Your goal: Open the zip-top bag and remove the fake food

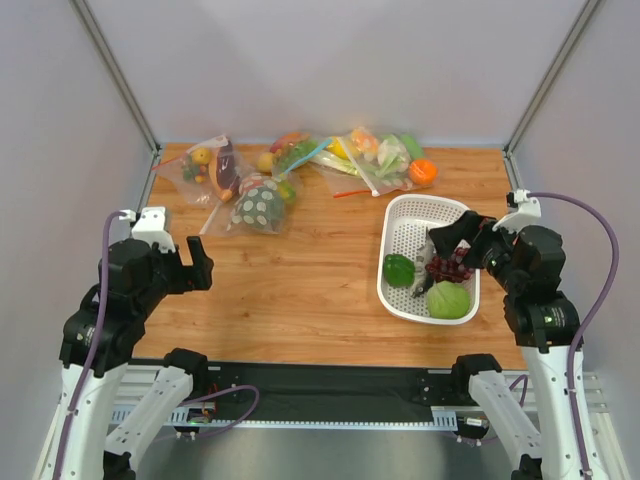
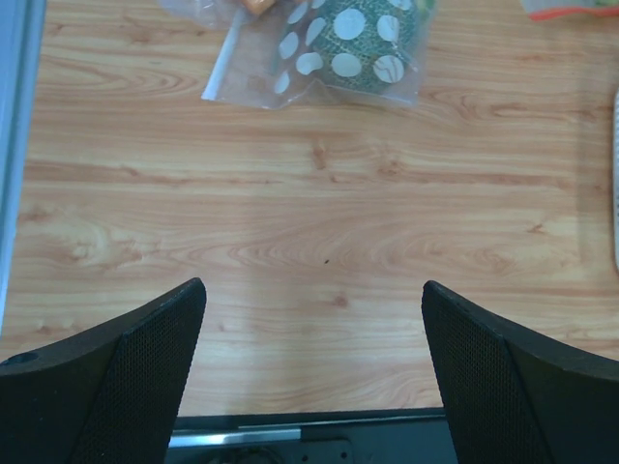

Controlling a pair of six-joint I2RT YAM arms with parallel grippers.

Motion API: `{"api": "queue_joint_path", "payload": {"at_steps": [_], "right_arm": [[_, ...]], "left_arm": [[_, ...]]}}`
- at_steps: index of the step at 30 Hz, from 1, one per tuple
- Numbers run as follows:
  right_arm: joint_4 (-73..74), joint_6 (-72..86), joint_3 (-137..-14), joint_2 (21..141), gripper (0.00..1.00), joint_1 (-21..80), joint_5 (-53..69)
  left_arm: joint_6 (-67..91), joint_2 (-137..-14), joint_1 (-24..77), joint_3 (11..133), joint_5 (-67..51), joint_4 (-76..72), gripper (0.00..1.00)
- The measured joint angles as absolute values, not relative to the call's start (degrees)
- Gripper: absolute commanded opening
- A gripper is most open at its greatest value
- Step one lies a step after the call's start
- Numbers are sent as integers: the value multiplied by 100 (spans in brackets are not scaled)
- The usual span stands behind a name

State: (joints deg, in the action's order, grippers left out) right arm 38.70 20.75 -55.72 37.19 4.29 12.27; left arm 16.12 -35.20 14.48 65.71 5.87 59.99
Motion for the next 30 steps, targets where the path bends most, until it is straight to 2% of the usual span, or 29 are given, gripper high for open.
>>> {"api": "queue_joint_path", "payload": {"at_steps": [7, 12, 17, 25, 30], "right_arm": [[3879, 2082, -5577, 3710, 100, 429, 1317], [3881, 2075, -5577, 3500, 100, 429, 1319], [3948, 2069, -5577, 3566, 100, 429, 1319], [4025, 2073, -5572, 3601, 100, 429, 1437], [4023, 2071, -5457, 3656, 100, 429, 1520]], "left_arm": [[1599, -3498, 1448, 6643, 937, 6217, 99], [1577, -3468, 1448, 6711, 746, 6154, 99], [1686, -3647, 1448, 6523, 523, 5743, 93], [1970, -5677, 1570, 6469, 475, 4864, 90], [2099, -6410, 1898, 6438, 454, 4219, 91]]}}
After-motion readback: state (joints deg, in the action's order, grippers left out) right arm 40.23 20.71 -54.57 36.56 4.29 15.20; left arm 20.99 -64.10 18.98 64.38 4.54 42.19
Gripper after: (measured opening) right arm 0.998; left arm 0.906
